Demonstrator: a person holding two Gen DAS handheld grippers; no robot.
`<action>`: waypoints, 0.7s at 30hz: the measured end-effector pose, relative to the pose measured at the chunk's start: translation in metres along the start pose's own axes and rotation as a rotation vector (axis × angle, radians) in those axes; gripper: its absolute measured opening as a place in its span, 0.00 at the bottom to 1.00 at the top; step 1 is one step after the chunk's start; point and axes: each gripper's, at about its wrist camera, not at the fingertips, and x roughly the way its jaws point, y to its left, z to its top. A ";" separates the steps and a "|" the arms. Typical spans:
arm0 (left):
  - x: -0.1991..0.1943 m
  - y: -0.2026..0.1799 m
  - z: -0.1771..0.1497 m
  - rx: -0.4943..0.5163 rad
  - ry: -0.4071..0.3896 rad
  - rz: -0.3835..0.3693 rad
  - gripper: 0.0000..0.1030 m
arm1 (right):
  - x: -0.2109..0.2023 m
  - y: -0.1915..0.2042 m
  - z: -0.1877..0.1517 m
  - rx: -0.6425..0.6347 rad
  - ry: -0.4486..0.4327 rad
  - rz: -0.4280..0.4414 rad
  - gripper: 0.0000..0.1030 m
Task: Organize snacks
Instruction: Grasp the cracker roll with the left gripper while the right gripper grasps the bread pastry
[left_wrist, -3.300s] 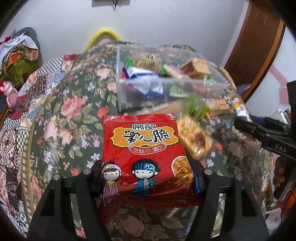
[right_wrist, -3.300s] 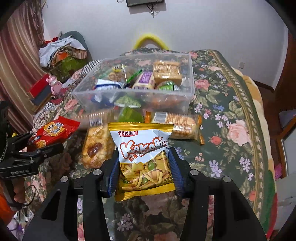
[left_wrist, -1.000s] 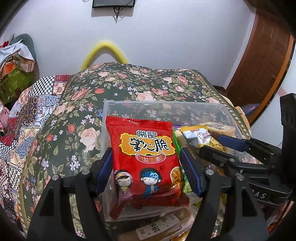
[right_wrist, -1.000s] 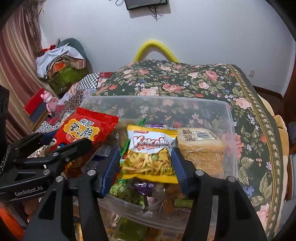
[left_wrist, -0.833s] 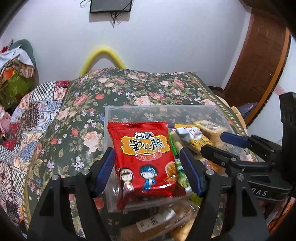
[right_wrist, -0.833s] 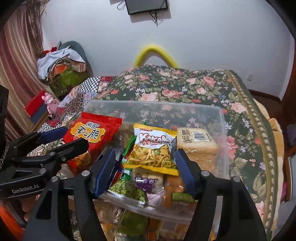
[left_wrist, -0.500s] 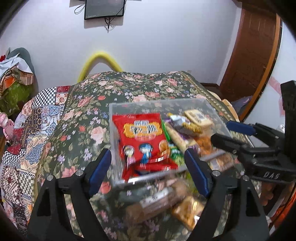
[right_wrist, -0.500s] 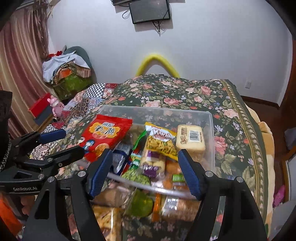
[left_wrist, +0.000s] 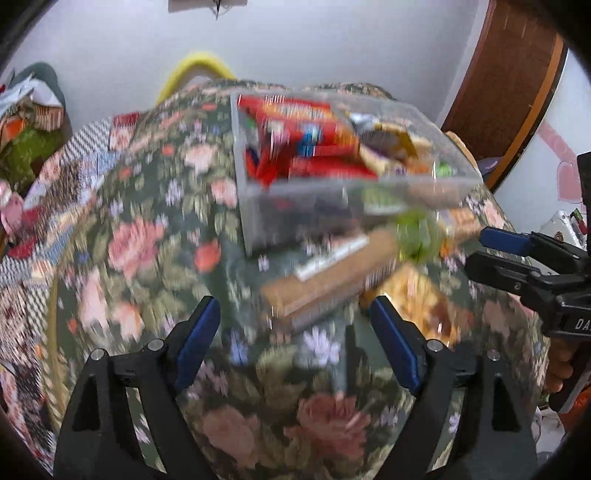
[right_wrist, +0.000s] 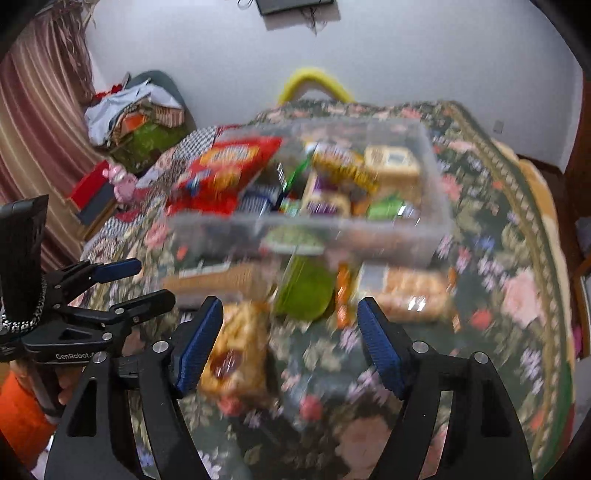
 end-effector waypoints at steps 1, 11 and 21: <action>0.002 0.001 -0.006 -0.003 0.008 0.003 0.81 | 0.004 0.003 -0.002 -0.005 0.013 0.006 0.70; 0.003 0.007 -0.026 0.008 0.033 0.011 0.81 | 0.041 0.028 -0.010 -0.066 0.109 0.044 0.68; 0.010 -0.011 0.011 0.071 -0.003 -0.014 0.83 | 0.023 0.017 -0.024 -0.058 0.097 0.065 0.45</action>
